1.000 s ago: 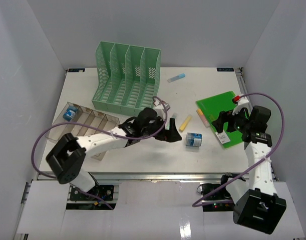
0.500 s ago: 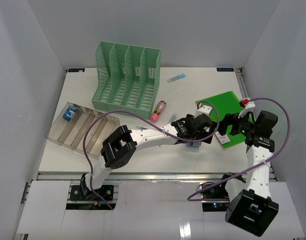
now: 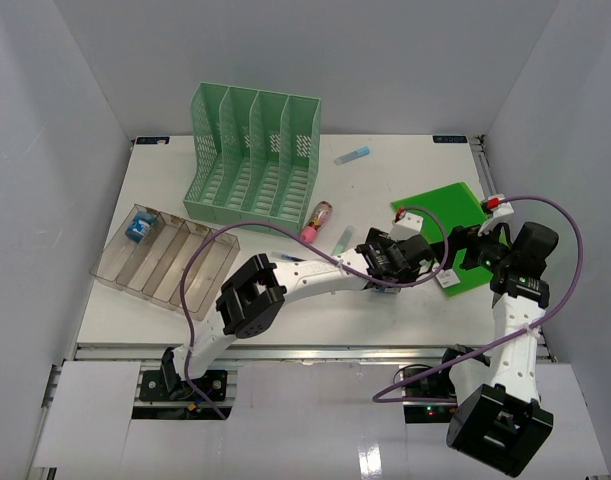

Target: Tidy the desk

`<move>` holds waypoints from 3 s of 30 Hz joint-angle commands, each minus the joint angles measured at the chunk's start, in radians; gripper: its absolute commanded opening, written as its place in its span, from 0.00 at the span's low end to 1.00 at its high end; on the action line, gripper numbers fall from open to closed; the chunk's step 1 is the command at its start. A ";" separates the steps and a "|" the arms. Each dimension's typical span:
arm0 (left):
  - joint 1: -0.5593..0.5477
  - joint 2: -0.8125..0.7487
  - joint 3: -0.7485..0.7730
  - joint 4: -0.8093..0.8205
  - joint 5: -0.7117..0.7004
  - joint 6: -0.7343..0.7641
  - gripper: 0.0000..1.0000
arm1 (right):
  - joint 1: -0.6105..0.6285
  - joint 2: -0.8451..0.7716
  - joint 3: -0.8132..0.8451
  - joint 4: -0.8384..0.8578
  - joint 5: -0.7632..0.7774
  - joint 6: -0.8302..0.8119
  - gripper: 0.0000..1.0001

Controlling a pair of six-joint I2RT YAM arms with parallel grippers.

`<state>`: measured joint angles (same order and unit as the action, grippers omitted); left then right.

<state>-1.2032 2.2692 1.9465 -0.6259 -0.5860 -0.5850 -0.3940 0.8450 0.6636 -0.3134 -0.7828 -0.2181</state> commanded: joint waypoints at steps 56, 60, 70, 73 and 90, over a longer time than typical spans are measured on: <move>0.402 -0.827 -0.652 -0.145 -0.019 -0.139 0.00 | 0.001 -0.007 -0.007 0.012 -0.026 0.005 0.90; 0.628 -0.980 -0.729 -0.134 -0.012 -0.058 0.00 | 0.001 -0.001 -0.006 0.014 -0.027 0.005 0.90; 1.232 -1.005 -0.781 0.015 0.017 0.186 0.00 | 0.000 0.019 -0.007 0.013 -0.018 0.000 0.90; 1.360 -0.974 -0.769 0.081 -0.024 0.197 0.00 | 0.001 0.028 -0.007 0.014 -0.014 -0.003 0.90; 1.534 -0.706 -0.749 0.141 0.086 0.059 0.00 | -0.006 0.055 -0.010 0.013 -0.015 -0.010 0.90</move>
<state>0.3251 1.5896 1.2026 -0.5245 -0.5438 -0.4966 -0.3927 0.8942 0.6563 -0.3141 -0.7883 -0.2180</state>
